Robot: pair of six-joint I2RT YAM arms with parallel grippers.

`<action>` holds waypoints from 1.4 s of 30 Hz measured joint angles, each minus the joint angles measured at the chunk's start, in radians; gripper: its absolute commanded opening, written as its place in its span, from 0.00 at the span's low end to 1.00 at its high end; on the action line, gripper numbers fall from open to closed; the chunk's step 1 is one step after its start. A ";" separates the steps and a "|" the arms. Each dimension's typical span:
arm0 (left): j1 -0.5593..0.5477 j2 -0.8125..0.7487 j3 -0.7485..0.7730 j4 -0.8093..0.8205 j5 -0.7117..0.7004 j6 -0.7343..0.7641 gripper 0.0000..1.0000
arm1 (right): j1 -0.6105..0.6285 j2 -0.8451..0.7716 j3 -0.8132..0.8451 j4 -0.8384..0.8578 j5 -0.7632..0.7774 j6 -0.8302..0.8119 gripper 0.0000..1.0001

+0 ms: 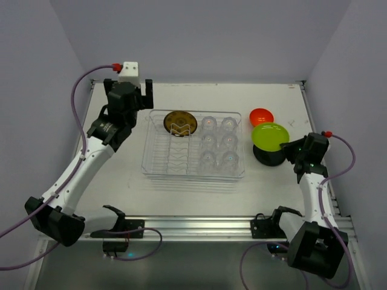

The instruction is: Unload the mixed dishes from the dish rack

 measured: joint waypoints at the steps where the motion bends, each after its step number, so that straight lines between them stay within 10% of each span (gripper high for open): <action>1: 0.066 0.005 -0.006 -0.002 0.032 -0.043 1.00 | -0.010 0.002 -0.033 0.019 0.023 0.013 0.00; 17: 0.164 -0.001 -0.059 -0.025 0.265 -0.186 1.00 | -0.068 0.295 -0.099 0.212 0.087 0.002 0.13; 42: 0.164 -0.001 -0.087 -0.010 0.355 -0.188 1.00 | -0.068 0.160 -0.146 0.187 0.079 -0.043 0.25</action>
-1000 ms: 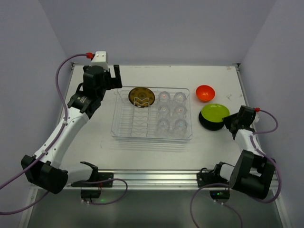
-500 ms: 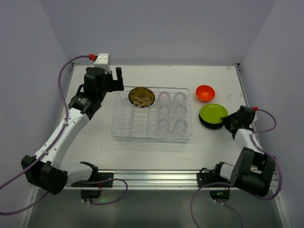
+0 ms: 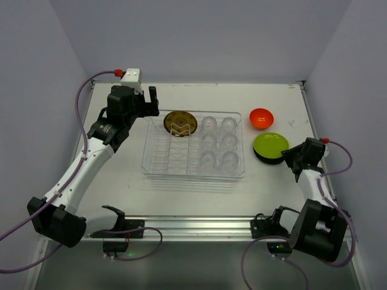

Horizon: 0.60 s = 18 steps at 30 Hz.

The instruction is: Unload the mixed dishes from the dish rack

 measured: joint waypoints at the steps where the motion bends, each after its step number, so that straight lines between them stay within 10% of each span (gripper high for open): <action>1: 0.000 0.000 0.000 0.000 0.001 0.000 1.00 | 0.000 -0.002 -0.001 -0.007 0.000 -0.001 0.25; 15: 0.000 0.007 0.010 -0.027 -0.072 -0.048 1.00 | 0.000 -0.186 -0.022 -0.110 0.017 -0.051 0.69; 18: 0.000 0.018 0.027 -0.054 -0.089 -0.121 1.00 | 0.014 -0.261 -0.015 -0.171 0.021 -0.071 0.99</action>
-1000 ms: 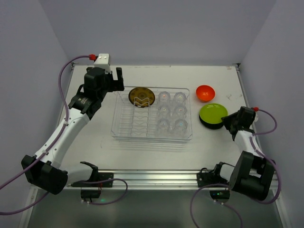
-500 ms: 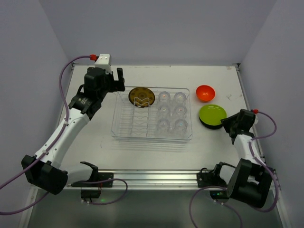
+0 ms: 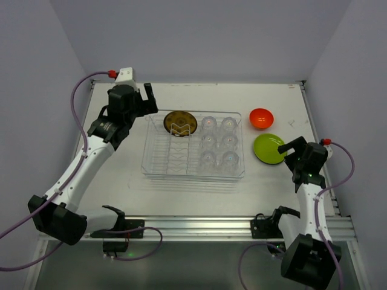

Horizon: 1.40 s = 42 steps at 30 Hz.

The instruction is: Unload the mixed dishes from the dish rack

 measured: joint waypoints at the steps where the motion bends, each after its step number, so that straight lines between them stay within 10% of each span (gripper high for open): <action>1: 0.000 0.001 0.003 -0.008 -0.001 -0.038 1.00 | 0.012 -0.023 0.010 -0.026 0.007 -0.018 0.99; 16: -0.116 0.161 -0.185 0.054 0.085 -1.027 1.00 | 0.131 -0.241 0.151 -0.189 -0.255 -0.129 0.99; 28: -0.192 0.416 0.058 -0.005 -0.040 -1.411 0.99 | 0.132 -0.372 0.047 -0.233 -0.441 -0.143 0.99; 42: -0.192 0.599 0.286 -0.240 -0.137 -1.517 0.43 | 0.132 -0.425 0.047 -0.283 -0.473 -0.183 0.99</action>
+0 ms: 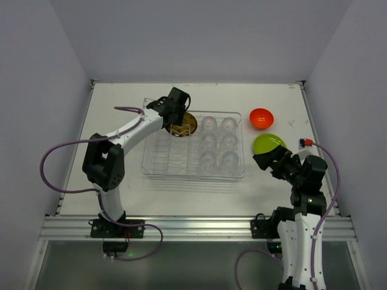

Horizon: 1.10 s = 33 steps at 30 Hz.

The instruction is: Unload the mixed dishes from the dish rack

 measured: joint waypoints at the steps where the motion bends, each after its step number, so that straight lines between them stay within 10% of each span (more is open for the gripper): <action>1: 0.000 0.005 0.002 -0.005 -0.006 0.000 0.41 | 0.000 0.000 0.000 -0.002 -0.005 -0.001 0.99; 8: 0.007 0.087 0.077 -0.031 -0.024 0.002 0.28 | 0.000 0.000 0.000 -0.002 -0.029 -0.011 0.99; 12: 0.013 0.107 0.104 -0.033 -0.020 0.000 0.00 | 0.000 0.000 0.000 -0.002 -0.040 -0.015 0.99; 33: 0.010 0.069 0.086 -0.071 -0.080 -0.129 0.00 | 0.000 0.020 0.000 -0.002 -0.066 -0.017 0.99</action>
